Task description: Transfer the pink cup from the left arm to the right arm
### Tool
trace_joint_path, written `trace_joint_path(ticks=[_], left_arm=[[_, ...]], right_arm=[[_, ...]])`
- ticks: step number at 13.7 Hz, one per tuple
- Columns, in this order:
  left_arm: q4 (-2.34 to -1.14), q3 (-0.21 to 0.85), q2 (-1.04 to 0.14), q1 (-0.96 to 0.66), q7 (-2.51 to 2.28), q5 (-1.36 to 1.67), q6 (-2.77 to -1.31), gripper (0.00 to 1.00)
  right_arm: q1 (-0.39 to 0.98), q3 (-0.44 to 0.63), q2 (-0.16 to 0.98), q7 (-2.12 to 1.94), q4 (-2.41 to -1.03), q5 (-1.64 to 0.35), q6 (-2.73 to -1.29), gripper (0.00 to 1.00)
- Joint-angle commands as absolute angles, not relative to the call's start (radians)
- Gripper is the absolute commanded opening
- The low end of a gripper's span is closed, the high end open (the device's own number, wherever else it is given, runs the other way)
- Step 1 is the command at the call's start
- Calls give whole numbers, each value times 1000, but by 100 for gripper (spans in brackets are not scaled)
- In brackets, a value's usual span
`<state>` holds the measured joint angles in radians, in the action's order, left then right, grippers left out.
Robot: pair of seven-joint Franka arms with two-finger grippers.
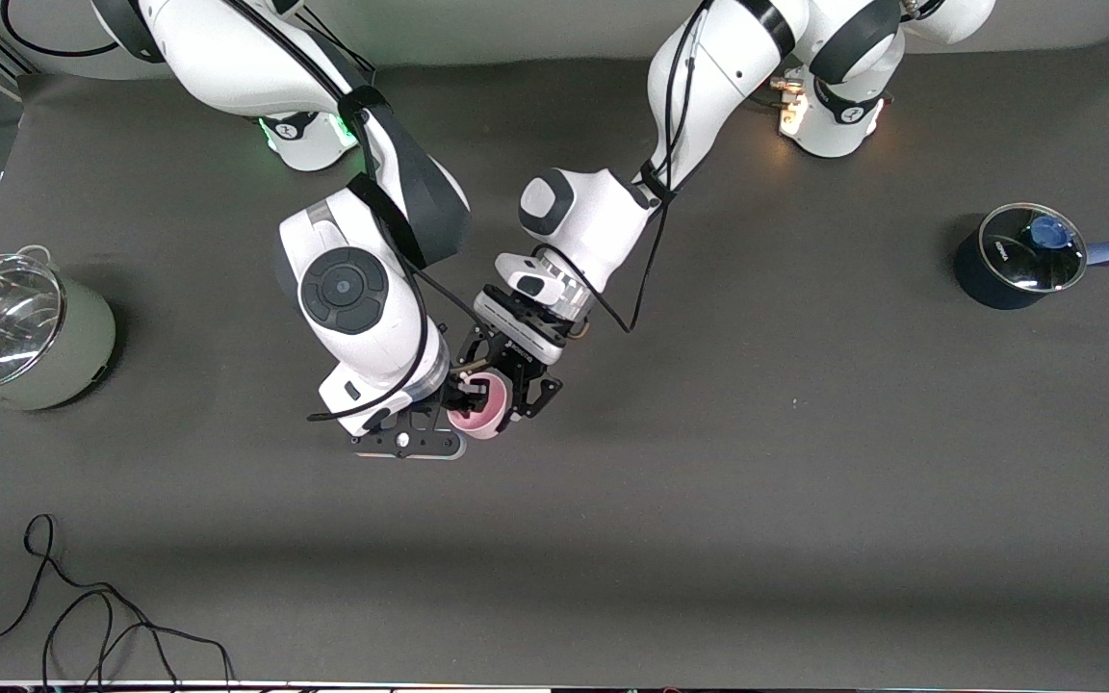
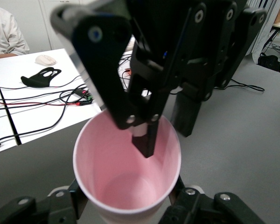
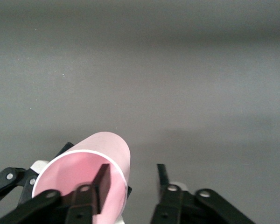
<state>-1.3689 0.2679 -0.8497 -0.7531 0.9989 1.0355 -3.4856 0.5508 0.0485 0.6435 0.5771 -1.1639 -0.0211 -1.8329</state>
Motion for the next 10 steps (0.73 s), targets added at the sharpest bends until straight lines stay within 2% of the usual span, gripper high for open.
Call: trace_joint_path(ticks=[1,8,9,10], left_arm=[[-1330,255,-868,-773,992,1049,-3502,0],[-1322,255,-864,-773,983,1051,-3496,0],[-1322,255,-864,-770,977,1049,-3493,58],[-1321,256,-862,-769,976,1049,-3485,100]], right_arm=[[557,55,630,597,-1163,-26,-1835,0],[557,57,629,598,-1161,-29,-1833,0],[557,57,629,597,-1163,-29,-1833,0],[557,58,629,597,-1161,-29,-1833,0]])
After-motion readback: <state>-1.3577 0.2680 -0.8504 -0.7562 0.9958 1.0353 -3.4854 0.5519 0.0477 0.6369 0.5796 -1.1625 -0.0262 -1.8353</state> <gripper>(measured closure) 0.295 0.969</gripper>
